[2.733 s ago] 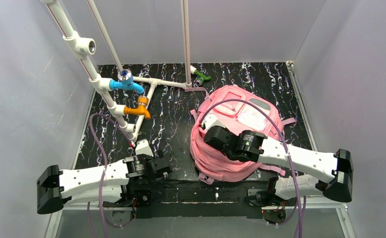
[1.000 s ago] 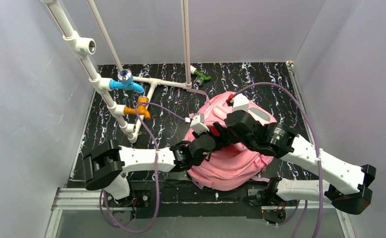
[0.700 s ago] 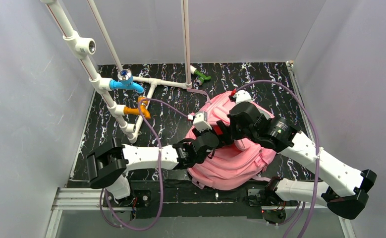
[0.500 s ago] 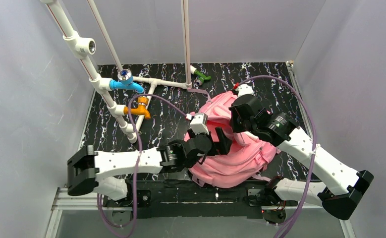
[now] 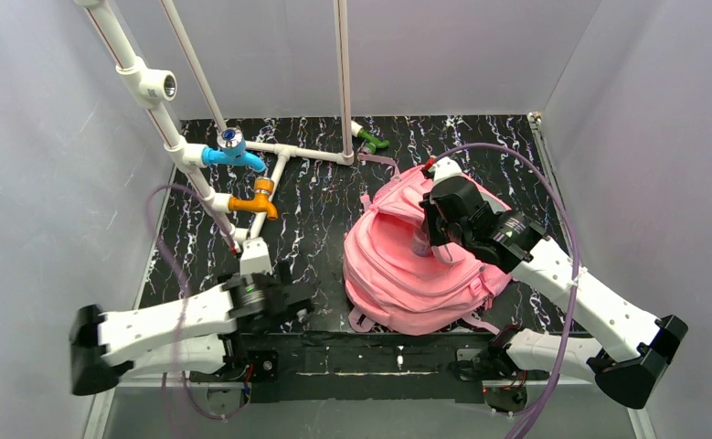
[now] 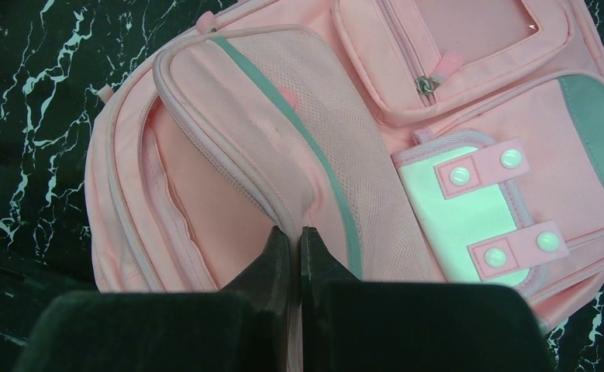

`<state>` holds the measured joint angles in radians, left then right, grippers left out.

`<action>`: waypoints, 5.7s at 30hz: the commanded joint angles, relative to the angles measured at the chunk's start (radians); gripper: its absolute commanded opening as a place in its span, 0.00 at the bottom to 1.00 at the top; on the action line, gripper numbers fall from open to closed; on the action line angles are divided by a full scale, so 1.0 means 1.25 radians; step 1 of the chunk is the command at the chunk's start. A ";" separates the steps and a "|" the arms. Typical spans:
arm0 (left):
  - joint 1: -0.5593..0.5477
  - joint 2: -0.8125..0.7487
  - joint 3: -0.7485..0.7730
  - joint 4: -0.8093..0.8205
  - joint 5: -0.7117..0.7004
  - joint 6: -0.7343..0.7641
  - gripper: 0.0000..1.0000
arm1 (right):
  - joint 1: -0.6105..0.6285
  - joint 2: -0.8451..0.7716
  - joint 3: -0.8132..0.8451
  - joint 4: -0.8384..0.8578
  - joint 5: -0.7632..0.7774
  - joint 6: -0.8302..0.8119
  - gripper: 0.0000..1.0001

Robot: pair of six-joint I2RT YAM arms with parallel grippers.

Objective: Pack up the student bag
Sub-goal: Pick up the personal item from the center of the board, then place the personal item in the student bag, then zip the student bag at the center of the board.

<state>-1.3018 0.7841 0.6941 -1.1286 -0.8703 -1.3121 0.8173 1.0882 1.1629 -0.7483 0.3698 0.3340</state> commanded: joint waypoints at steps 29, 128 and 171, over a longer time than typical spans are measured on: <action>0.324 0.090 -0.103 0.188 0.032 -0.030 0.30 | -0.016 -0.012 0.031 -0.034 -0.016 -0.012 0.01; 0.094 0.386 -0.150 1.076 0.329 0.190 0.36 | 0.078 0.790 0.578 -0.224 0.056 -0.156 0.62; 0.174 0.159 -0.260 1.197 0.303 0.231 0.00 | 0.119 0.147 -0.136 0.132 -0.540 -0.746 0.01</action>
<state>-1.1213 1.0054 0.3782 0.3096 -0.3462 -1.0336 0.9459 1.3476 1.0264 -0.4793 -0.2276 -0.3809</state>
